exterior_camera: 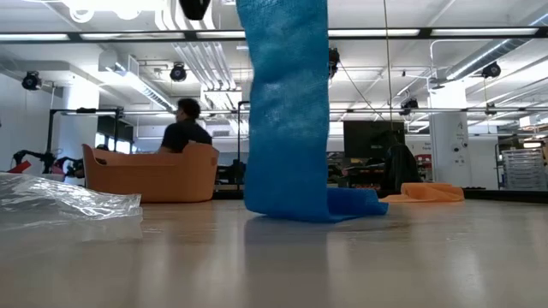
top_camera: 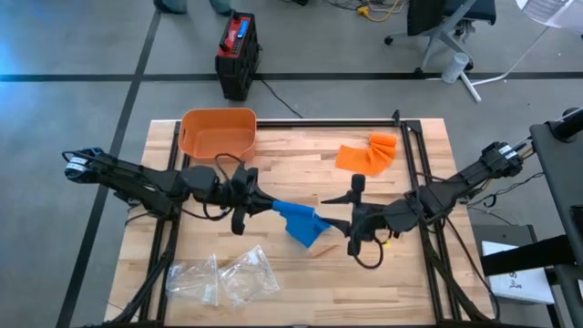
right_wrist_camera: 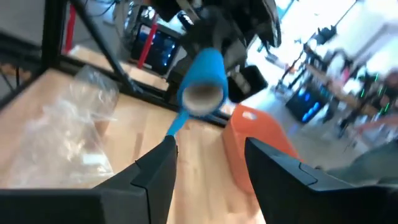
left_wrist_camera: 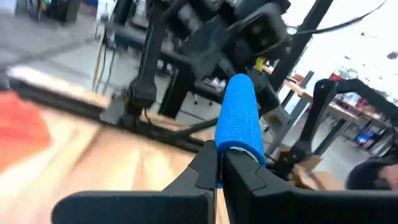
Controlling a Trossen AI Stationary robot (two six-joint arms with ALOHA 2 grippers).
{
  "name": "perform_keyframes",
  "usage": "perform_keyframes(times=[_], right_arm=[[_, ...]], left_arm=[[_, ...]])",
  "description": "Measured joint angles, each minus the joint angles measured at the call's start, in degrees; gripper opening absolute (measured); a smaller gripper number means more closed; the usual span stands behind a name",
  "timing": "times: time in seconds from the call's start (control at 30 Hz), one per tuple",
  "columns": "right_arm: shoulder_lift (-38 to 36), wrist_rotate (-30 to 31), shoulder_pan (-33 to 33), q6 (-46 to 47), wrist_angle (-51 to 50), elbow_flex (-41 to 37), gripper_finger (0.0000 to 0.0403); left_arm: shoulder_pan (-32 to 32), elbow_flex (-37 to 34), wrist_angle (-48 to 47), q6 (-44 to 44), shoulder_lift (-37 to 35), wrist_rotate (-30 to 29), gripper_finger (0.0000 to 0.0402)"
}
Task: Roll bandage
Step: Roll the blue bandage
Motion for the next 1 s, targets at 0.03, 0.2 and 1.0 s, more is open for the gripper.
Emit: perform_keyframes(times=[0.03,0.2,1.0], right_arm=[[-0.02,-0.04,0.23,-2.42,0.10,0.00,0.0183],[-0.02,-0.04,1.44,-13.00,0.76,0.00,0.0183],[-5.31,-4.56,1.11,2.94,9.78,-8.64,0.0126]], left_arm=[[0.01,-0.04,-0.57,-2.00,0.09,0.04,0.0000],[0.07,-0.04,-2.95,-8.84,0.15,0.09,0.0000],[0.33,-0.04,-3.02,-7.26,0.15,-1.62,0.0000]])
